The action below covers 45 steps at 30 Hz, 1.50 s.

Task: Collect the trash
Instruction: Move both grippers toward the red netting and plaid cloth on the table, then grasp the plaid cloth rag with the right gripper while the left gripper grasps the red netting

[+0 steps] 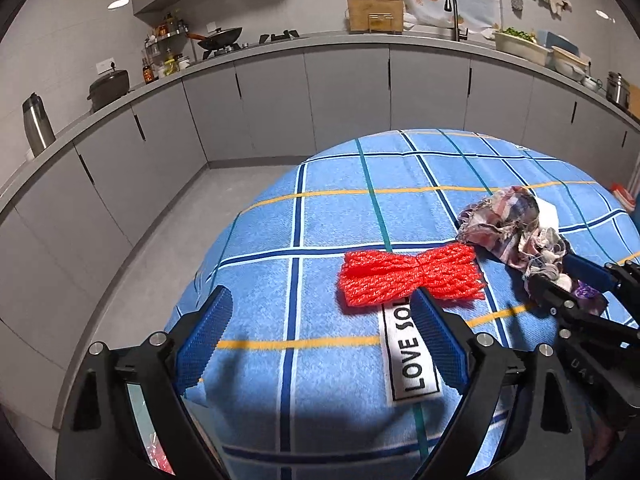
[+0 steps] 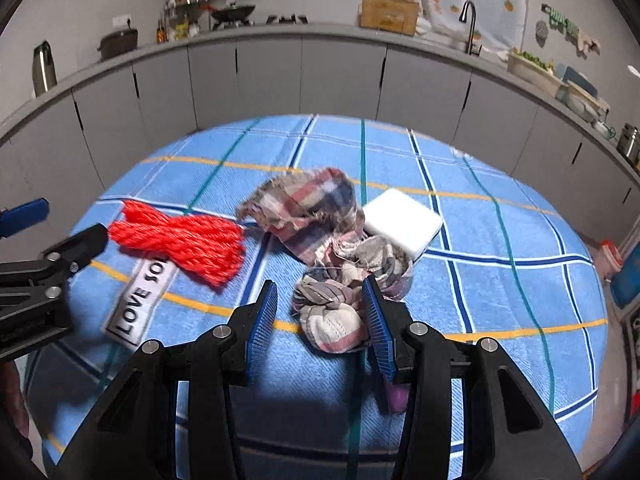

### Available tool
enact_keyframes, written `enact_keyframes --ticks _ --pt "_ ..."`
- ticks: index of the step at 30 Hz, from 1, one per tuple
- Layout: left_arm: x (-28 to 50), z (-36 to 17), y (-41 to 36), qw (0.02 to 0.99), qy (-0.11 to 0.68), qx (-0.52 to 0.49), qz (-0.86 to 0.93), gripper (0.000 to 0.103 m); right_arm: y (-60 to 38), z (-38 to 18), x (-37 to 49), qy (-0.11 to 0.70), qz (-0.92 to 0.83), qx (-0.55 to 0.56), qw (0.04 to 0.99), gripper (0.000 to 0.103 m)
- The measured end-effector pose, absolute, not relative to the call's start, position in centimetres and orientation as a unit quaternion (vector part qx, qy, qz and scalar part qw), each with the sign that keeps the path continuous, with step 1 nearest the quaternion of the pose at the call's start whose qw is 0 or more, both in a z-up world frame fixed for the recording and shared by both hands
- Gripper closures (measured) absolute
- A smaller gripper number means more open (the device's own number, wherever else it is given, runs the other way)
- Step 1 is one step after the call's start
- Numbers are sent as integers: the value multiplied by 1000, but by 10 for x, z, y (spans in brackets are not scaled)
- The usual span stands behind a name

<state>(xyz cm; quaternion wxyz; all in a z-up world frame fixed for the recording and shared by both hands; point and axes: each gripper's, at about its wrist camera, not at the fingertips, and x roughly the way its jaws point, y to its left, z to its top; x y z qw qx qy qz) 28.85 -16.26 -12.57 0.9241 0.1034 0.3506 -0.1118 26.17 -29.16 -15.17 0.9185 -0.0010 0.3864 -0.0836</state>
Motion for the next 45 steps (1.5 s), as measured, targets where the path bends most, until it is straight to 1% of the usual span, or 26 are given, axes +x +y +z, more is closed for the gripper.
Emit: enact_keyframes --ticks 1,2,5,11,21,23,24,25,26,28,29,30,31,34,45 --pt "290 -126 -162 924 352 103 -113 14 -292 -153 263 390 -83 0 917 70" --pt "291 -127 -163 923 353 100 -116 14 -293 -154 264 393 -79 2 916 75" --pt "293 -127 -163 922 355 97 -121 13 -292 -154 262 391 -73 0 917 81" --pt "300 -131 -170 919 359 97 -127 13 -293 -137 233 349 -72 21 934 83" --pt "320 -146 -185 905 388 86 -152 15 -294 -138 218 344 -66 28 936 83" --pt "323 -151 -187 899 398 86 -159 25 -293 -137 218 342 -61 29 937 83" --pt "324 -152 -188 897 402 85 -163 33 -292 -137 217 342 -60 28 937 83" --pt "324 -155 -188 892 410 83 -172 46 -291 -136 216 340 -57 27 938 83" --pt "323 -157 -189 888 415 82 -179 53 -291 -136 216 339 -56 27 939 83" --pt "318 -157 -190 886 415 87 -189 76 -289 -136 214 337 -54 25 940 83" --pt "316 -156 -190 886 414 87 -192 83 -288 -135 213 336 -53 24 940 83" --pt "314 -156 -189 884 415 86 -195 93 -287 -135 212 336 -52 24 940 83" --pt "313 -155 -189 884 415 86 -198 98 -286 -135 209 334 -51 26 941 83" --pt "302 -150 -187 886 406 90 -204 102 -283 -131 200 328 -49 24 943 83" --pt "265 -126 -162 899 377 92 -203 102 -277 -119 172 313 -45 25 949 83"
